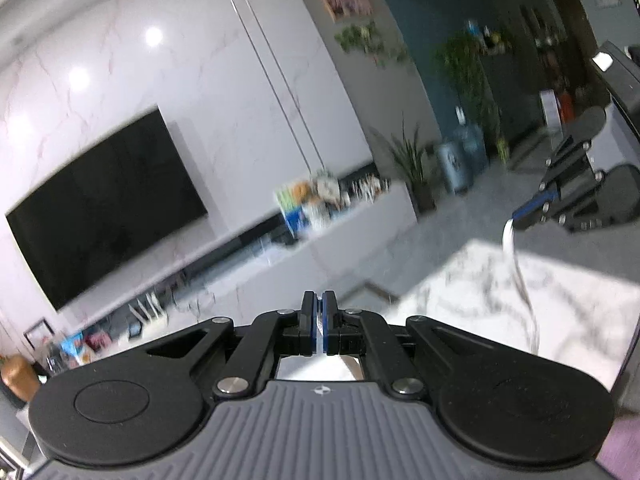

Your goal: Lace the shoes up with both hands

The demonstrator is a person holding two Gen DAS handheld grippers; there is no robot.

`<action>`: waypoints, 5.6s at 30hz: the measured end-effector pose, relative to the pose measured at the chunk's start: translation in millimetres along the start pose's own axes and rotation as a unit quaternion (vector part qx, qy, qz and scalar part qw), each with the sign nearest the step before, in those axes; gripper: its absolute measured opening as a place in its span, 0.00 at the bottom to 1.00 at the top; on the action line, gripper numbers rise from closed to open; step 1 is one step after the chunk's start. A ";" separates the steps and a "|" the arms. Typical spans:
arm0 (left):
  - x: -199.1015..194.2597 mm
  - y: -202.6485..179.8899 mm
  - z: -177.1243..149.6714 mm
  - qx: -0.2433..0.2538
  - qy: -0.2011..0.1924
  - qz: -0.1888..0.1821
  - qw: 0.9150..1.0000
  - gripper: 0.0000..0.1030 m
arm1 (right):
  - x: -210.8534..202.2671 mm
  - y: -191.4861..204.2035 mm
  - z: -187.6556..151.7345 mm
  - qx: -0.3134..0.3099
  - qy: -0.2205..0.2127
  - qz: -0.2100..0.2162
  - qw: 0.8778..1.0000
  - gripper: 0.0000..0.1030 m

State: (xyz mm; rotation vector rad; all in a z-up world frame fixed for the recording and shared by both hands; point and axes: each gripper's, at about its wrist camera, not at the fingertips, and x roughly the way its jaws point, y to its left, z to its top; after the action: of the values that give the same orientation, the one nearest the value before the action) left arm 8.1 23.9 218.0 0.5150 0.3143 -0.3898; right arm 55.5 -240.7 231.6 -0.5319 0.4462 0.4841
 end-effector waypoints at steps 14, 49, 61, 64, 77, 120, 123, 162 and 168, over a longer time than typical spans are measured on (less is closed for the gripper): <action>72.9 -35.6 -117.7 -0.009 0.102 -0.081 0.991 0.00 | 149.1 34.5 -126.4 0.048 0.118 0.065 0.990 0.02; 167.2 -132.3 -146.8 0.062 0.124 -0.222 0.965 0.01 | 172.8 79.4 -146.7 0.139 0.076 0.208 0.965 0.40; 165.1 -136.3 -141.5 0.060 0.116 -0.242 0.962 0.01 | 174.3 97.2 -146.4 0.102 0.100 0.227 0.963 0.12; 159.4 -136.9 -143.9 0.061 0.110 -0.238 0.963 0.03 | 174.0 99.1 -149.9 0.101 0.096 0.221 0.965 0.08; 135.1 -128.1 -145.3 0.064 0.090 -0.196 0.974 0.41 | 174.1 90.8 -161.9 0.144 0.091 0.217 0.961 0.09; 195.5 -151.9 -154.6 0.095 0.217 -0.249 0.939 0.02 | 182.4 78.2 -166.2 0.192 0.090 0.198 0.957 0.07; 199.3 -152.8 -153.4 0.094 0.221 -0.250 0.938 0.02 | 182.4 78.6 -166.0 0.189 0.089 0.198 0.958 0.07; 204.1 -160.0 -140.3 0.109 0.204 -0.248 0.941 0.02 | 163.1 73.1 -149.7 0.083 0.083 0.181 0.977 0.09; 205.0 -159.6 -140.8 0.112 0.203 -0.251 0.940 0.02 | 180.0 91.9 -147.9 -0.036 0.070 0.205 0.975 0.09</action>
State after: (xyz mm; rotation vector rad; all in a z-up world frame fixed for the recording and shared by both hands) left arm 92.1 -86.4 -43.0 0.7416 0.8158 -0.8234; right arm 108.6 -198.9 -9.5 -0.5466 0.6822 0.8654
